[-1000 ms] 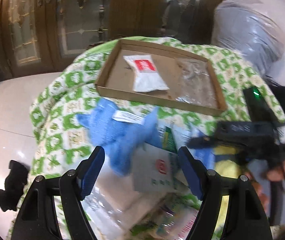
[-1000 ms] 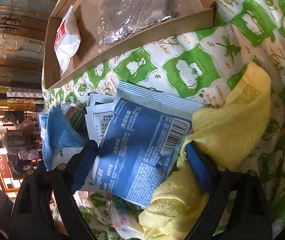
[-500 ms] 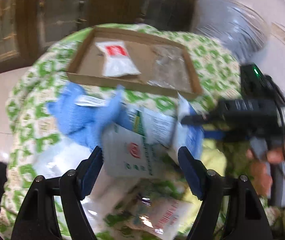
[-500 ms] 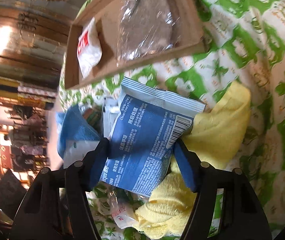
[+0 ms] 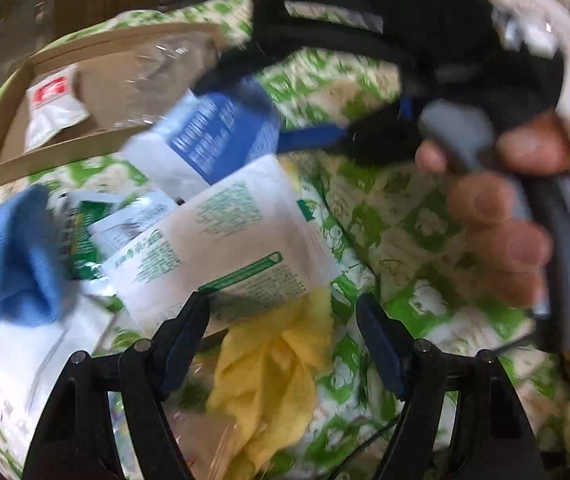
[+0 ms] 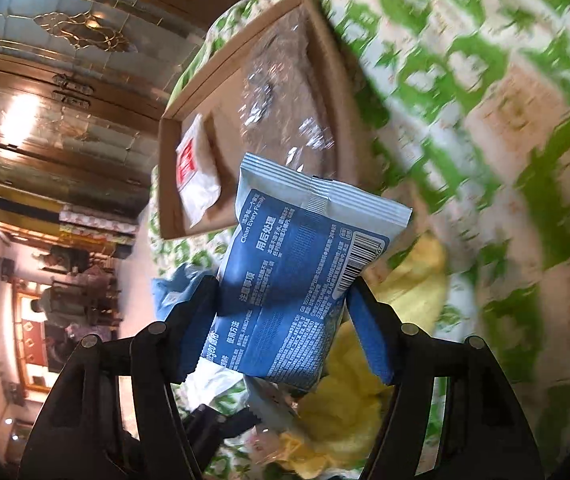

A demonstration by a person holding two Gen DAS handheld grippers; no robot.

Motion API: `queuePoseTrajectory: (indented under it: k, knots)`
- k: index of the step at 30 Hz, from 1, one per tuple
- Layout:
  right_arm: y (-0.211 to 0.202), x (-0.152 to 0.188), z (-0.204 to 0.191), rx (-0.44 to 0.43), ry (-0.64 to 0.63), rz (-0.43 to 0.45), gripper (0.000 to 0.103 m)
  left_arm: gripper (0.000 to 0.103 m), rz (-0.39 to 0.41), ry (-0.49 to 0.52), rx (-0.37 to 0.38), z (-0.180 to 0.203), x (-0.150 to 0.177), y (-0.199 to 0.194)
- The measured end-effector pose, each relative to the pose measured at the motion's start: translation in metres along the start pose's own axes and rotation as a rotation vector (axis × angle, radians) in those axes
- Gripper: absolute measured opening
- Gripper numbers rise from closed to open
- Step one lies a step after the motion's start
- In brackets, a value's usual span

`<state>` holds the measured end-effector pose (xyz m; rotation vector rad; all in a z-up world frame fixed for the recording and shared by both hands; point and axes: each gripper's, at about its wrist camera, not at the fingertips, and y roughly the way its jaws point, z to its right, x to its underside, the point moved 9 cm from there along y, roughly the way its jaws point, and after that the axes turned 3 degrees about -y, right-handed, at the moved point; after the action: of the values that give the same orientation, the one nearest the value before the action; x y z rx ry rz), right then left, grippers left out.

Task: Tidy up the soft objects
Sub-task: 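Grasp the white-and-green packet with the left tool while the right tool holds the blue packet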

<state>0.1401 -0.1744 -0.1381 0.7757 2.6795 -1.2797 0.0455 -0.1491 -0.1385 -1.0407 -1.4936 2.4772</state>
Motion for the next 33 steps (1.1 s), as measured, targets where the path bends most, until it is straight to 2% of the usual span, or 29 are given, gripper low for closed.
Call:
queuePoseTrajectory:
  k: [3, 4, 5, 7, 9, 11, 16, 19, 21, 22, 26, 29, 33]
  knots:
    - [-0.007, -0.008, 0.005, 0.018, 0.009, 0.028, 0.064, 0.075, -0.024, 0.045, -0.062, 0.006, -0.005, 0.022]
    - [-0.014, -0.014, 0.014, 0.012, 0.023, 0.030, 0.063, 0.072, -0.032, 0.043, -0.068, 0.006, -0.005, 0.027]
    - [-0.013, -0.015, 0.015, -0.001, 0.039, 0.030, 0.060, 0.062, -0.034, 0.038, -0.070, 0.006, -0.006, 0.031]
    - [-0.023, -0.019, 0.028, -0.007, 0.043, 0.034, 0.048, 0.056, -0.036, 0.023, -0.081, 0.003, -0.006, 0.036]
    - [-0.026, -0.021, 0.031, 0.011, 0.014, 0.044, 0.023, 0.052, -0.015, -0.012, -0.043, 0.000, -0.005, 0.030]
    - [-0.025, -0.021, 0.034, 0.022, -0.016, 0.037, 0.020, 0.047, 0.007, -0.043, -0.026, -0.006, -0.004, 0.020]
    - [-0.016, -0.014, 0.040, -0.039, 0.040, -0.003, 0.020, 0.047, 0.064, -0.126, -0.012, -0.026, -0.003, -0.008]
    - [-0.012, -0.008, 0.048, -0.017, 0.076, -0.019, 0.036, 0.047, 0.082, -0.153, -0.021, -0.035, -0.005, -0.015]
    - [-0.011, -0.003, 0.055, 0.003, 0.088, -0.026, 0.051, 0.047, 0.096, -0.166, -0.034, -0.041, -0.007, -0.017]
    - [-0.010, -0.002, 0.056, 0.007, 0.092, -0.026, 0.053, 0.047, 0.100, -0.172, -0.034, -0.043, -0.011, -0.017]
    - [-0.001, -0.001, 0.056, 0.005, 0.094, -0.033, 0.053, 0.047, 0.112, -0.184, -0.046, -0.052, -0.012, -0.019]
    - [0.008, -0.002, 0.057, 0.014, 0.087, -0.033, 0.053, 0.048, 0.126, -0.139, -0.097, -0.050, -0.020, -0.015]
    - [0.017, -0.007, 0.057, 0.013, 0.078, -0.023, 0.053, 0.051, 0.117, -0.104, -0.130, -0.055, -0.025, -0.016]
